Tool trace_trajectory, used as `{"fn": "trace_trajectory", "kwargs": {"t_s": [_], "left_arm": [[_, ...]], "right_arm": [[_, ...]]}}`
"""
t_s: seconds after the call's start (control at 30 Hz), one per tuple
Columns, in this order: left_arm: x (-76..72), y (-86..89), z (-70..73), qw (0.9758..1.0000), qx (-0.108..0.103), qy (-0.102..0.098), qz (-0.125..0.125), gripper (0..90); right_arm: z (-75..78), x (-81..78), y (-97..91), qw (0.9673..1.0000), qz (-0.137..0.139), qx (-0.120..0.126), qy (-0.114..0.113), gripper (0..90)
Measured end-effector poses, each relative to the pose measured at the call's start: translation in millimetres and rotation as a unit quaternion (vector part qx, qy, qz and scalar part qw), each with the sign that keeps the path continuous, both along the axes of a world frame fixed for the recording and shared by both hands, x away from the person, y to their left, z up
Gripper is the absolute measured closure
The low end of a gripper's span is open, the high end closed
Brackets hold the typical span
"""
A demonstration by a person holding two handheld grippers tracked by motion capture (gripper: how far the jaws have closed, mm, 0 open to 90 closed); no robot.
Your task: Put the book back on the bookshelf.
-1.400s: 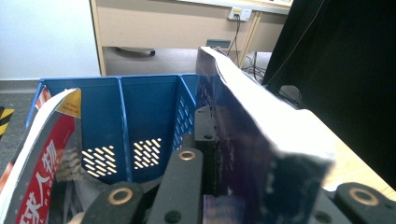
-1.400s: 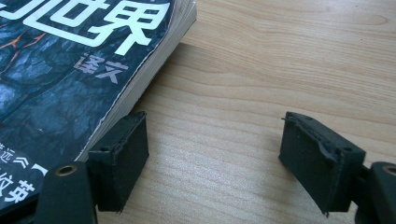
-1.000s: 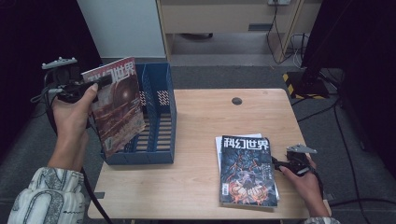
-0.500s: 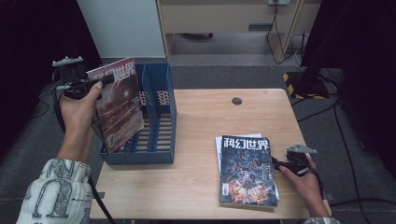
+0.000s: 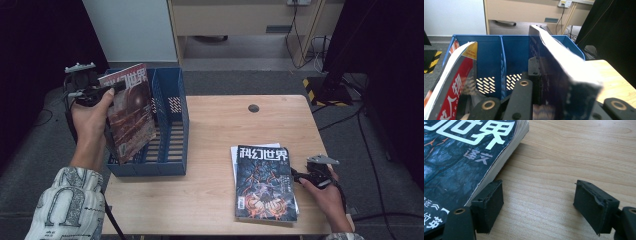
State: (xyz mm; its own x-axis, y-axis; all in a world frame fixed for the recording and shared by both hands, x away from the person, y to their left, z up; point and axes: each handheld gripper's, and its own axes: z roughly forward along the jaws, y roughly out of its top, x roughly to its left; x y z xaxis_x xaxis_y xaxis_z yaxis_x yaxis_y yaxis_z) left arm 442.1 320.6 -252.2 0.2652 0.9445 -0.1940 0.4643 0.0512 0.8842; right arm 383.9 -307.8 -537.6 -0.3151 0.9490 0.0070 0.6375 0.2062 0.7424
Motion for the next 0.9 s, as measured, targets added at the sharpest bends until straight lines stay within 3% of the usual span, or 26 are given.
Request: {"fn": "trace_trajectory", "kwargs": {"t_s": [0.6, 0.9], "left_arm": [[5.4, -1.5, -15.2, 0.9999, -0.011, -0.007, 0.003, 83.7], [8.7, -4.4, -21.4, 1.0, -0.006, -0.004, 0.004, 83.7]], "right_arm": [[0.0, 0.0, 0.0, 1.0, 0.0, 0.0, 0.0, 23.6], [0.1, 0.1, -0.2, 1.0, 0.001, 0.0, 0.0, 23.6]]}}
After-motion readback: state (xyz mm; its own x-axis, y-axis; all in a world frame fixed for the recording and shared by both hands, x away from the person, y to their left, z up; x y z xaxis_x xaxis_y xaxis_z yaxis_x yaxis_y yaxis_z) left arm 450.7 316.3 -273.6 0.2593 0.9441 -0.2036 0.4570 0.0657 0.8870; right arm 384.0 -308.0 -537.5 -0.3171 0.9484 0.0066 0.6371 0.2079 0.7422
